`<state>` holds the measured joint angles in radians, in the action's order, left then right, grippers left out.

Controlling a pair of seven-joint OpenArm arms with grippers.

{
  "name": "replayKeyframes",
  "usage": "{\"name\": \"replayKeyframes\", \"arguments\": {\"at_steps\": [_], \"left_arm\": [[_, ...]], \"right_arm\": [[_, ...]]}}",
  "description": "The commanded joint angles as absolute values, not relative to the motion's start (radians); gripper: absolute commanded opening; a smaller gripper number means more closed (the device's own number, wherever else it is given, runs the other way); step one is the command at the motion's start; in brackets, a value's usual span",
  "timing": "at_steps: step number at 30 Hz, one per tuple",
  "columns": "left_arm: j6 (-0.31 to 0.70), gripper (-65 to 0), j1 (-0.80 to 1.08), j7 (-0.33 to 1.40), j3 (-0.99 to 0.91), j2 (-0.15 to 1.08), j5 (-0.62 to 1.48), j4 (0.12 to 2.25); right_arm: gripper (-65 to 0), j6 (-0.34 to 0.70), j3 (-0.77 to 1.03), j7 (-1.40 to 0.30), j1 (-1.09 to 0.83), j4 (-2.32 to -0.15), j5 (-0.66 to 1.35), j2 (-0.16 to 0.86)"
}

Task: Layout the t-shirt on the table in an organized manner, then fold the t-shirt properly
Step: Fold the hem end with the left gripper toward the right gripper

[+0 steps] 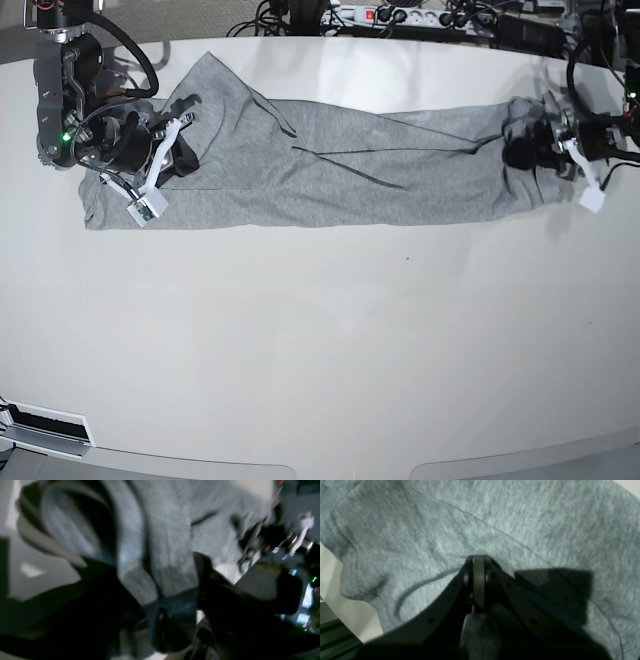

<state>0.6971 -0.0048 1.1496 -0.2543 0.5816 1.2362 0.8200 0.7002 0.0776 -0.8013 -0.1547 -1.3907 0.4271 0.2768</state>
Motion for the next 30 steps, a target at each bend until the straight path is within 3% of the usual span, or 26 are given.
{"name": "replayKeyframes", "arguments": {"at_steps": [1,2,3,14,25,30], "left_arm": [[0.698,-56.4,-0.012,1.148,-0.257,0.610,1.231,0.845],[0.698,-63.7,-0.012,1.139,-0.257,0.617,1.231,0.856],[0.698,-65.0,-0.011,1.125,-0.257,0.627,1.231,0.865],[0.698,-65.0,-0.012,1.074,-0.257,0.728,1.231,0.880],[0.698,-65.0,-0.033,1.029,-0.258,0.880,1.224,0.880],[0.698,-65.0,-0.069,1.256,-0.258,0.900,1.465,0.895]], "right_arm": [[-65.0,0.698,0.080,-0.812,-0.149,-1.397,0.422,0.286],[-65.0,0.698,0.080,-0.814,-0.149,-1.398,0.422,0.286],[-65.0,0.698,0.080,-0.817,-0.149,-1.402,0.422,0.286],[-65.0,0.698,0.080,-0.861,-0.149,-1.597,0.501,0.316],[-65.0,0.698,0.080,-0.906,-0.152,-1.611,0.502,0.344],[-65.0,0.698,0.080,-0.905,-0.155,-1.610,0.522,0.344]]}}
